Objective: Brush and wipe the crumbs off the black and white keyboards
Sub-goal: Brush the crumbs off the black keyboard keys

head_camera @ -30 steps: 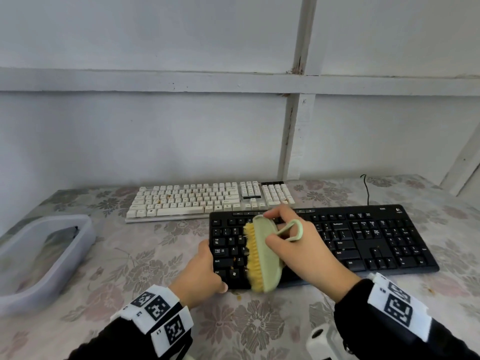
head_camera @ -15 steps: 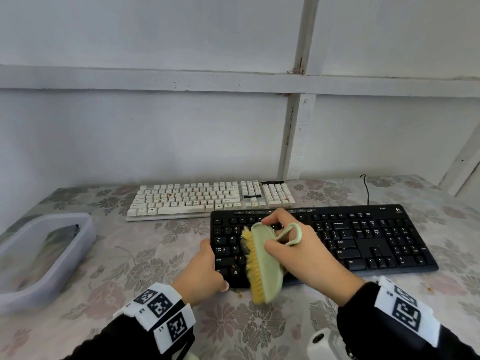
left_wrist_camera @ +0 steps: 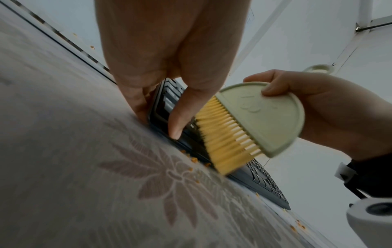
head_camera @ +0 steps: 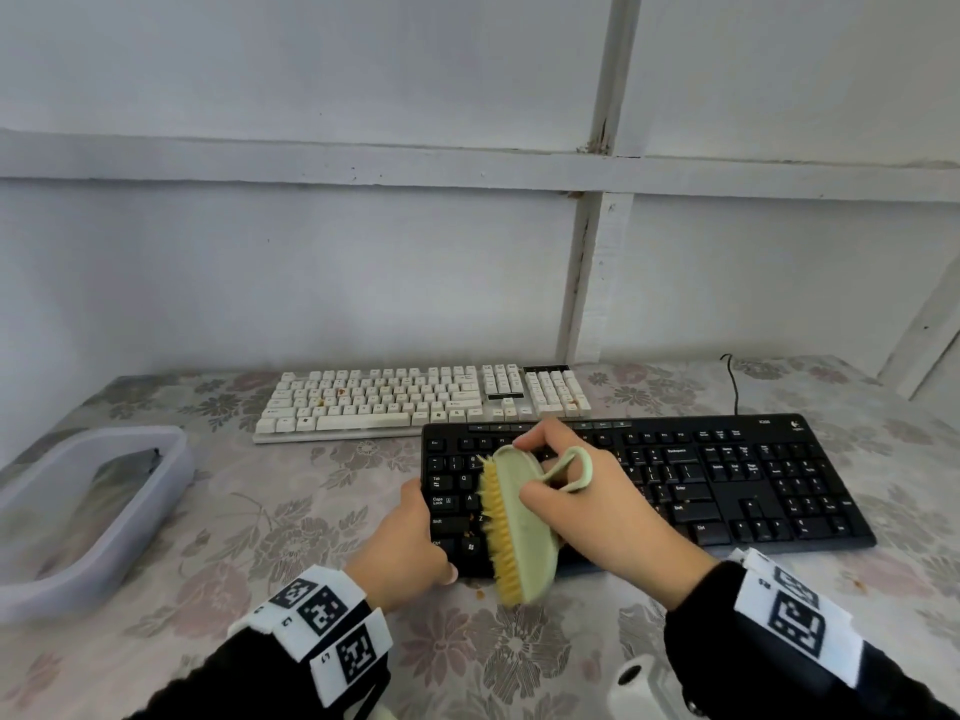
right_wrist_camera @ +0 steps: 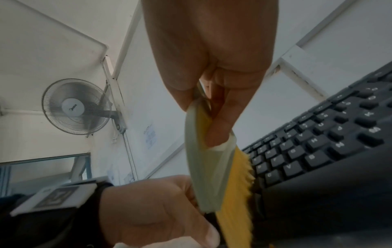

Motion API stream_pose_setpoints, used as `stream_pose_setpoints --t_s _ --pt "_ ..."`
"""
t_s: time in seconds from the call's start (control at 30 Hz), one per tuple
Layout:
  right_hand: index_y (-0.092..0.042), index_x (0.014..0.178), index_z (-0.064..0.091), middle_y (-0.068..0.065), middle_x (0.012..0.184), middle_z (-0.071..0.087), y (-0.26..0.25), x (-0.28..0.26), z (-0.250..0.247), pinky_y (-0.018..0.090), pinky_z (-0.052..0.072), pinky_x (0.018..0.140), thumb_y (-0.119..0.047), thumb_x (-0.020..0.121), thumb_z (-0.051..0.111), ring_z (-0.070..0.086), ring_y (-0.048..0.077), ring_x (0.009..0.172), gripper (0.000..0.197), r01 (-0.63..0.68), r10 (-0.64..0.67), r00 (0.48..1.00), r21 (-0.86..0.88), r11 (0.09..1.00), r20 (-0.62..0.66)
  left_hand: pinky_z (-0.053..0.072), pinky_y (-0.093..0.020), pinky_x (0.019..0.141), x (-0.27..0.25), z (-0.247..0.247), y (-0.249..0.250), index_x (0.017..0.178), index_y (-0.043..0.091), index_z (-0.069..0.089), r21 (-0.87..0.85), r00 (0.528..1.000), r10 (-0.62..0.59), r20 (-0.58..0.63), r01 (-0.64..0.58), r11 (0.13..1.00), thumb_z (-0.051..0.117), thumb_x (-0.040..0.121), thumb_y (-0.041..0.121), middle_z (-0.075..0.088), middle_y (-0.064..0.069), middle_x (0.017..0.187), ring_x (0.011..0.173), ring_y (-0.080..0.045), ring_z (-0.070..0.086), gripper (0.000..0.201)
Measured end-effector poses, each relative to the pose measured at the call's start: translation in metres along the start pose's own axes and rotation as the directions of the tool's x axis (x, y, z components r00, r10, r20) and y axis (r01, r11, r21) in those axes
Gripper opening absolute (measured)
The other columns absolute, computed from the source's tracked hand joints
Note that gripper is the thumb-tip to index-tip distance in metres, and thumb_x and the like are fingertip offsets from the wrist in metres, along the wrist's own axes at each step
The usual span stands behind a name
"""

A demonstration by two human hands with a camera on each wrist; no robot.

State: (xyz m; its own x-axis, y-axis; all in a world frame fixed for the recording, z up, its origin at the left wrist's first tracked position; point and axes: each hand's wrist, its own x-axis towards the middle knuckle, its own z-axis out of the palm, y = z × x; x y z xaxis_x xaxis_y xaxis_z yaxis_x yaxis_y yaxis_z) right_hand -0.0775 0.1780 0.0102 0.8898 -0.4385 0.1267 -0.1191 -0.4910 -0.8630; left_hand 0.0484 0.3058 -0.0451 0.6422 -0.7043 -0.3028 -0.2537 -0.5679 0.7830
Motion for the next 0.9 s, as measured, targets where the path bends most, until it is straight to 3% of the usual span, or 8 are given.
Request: stream_pose_setpoints --t_s 0.2,0.3,0.43,0.53,0.63,0.77,0.9 --pt "-0.023 0.101 0.053 0.009 0.068 0.058 -0.005 0.014 -0.007 0.019 0.033 0.044 -0.005 0.085 0.052 0.042 0.008 0.048 0.025 0.083 -0.08 0.977 0.009 0.997 -0.199 0.048 -0.03 0.083 -0.002 0.0 0.002 0.138 0.016 0.016 0.008 1.0 -0.006 -0.006 0.006 1.0 0.061 0.076 -0.006 0.055 -0.007 0.11 0.1 -0.02 0.055 0.079" --pt "-0.02 0.103 0.053 0.007 0.069 0.058 -0.002 0.016 -0.001 0.018 0.035 0.045 -0.005 0.085 0.051 0.043 0.005 0.049 0.024 0.053 -0.049 0.987 0.023 0.998 -0.155 0.048 -0.031 0.087 -0.002 0.0 0.002 0.139 0.015 0.015 0.01 1.0 -0.008 -0.011 0.008 1.0 0.063 0.075 -0.005 0.055 -0.006 0.112 0.103 -0.021 0.054 0.082" --pt "-0.023 0.097 0.054 0.004 0.064 0.051 -0.001 0.004 0.004 0.025 0.033 0.048 -0.006 0.083 0.051 0.039 0.011 0.053 0.022 0.023 -0.023 1.0 -0.026 0.999 -0.013 0.047 -0.032 0.087 -0.001 0.0 0.002 0.139 0.015 0.015 0.015 1.0 -0.009 -0.01 0.009 1.0 0.063 0.075 -0.005 0.054 -0.007 0.112 0.104 -0.022 0.053 0.082" --pt "-0.024 0.097 0.055 0.007 0.063 0.051 -0.006 0.006 -0.001 0.027 0.032 0.048 -0.005 0.083 0.051 0.04 0.013 0.053 0.024 0.066 -0.064 0.993 0.012 0.998 -0.098 0.047 -0.029 0.083 -0.002 0.0 0.003 0.138 0.014 0.016 0.022 1.0 -0.01 -0.012 0.01 1.0 0.062 0.077 -0.005 0.055 -0.007 0.11 0.101 -0.021 0.054 0.079" --pt "-0.022 0.099 0.055 0.01 0.063 0.052 -0.009 0.015 -0.006 0.021 0.03 0.044 -0.004 0.084 0.051 0.038 0.008 0.048 0.024 0.108 -0.099 0.975 0.033 0.994 -0.2 0.048 -0.029 0.083 -0.002 0.0 0.004 0.137 0.014 0.017 0.029 1.0 -0.01 -0.015 0.01 1.0 0.062 0.077 -0.005 0.056 -0.007 0.109 0.1 -0.021 0.056 0.077" --pt "-0.021 0.1 0.054 0.001 0.064 0.051 -0.003 0.014 0.0 0.025 0.037 0.047 -0.004 0.084 0.051 0.04 0.008 0.05 0.024 0.026 -0.024 0.996 0.024 0.999 -0.09 0.047 -0.033 0.089 -0.002 0.001 0.002 0.137 0.013 0.018 0.04 1.0 -0.006 -0.026 0.007 0.999 0.064 0.075 -0.004 0.054 -0.007 0.113 0.105 -0.022 0.054 0.079" --pt "-0.023 0.096 0.057 0.009 0.068 0.051 -0.002 0.005 0.002 0.029 0.035 0.052 -0.005 0.081 0.053 0.041 0.017 0.058 0.023 -0.011 0.011 1.0 -0.02 1.0 0.002 0.048 -0.033 0.086 0.0 0.001 0.001 0.136 0.013 0.019 0.042 1.0 -0.006 -0.026 0.008 0.999 0.063 0.075 -0.004 0.055 -0.008 0.111 0.103 -0.023 0.054 0.077"
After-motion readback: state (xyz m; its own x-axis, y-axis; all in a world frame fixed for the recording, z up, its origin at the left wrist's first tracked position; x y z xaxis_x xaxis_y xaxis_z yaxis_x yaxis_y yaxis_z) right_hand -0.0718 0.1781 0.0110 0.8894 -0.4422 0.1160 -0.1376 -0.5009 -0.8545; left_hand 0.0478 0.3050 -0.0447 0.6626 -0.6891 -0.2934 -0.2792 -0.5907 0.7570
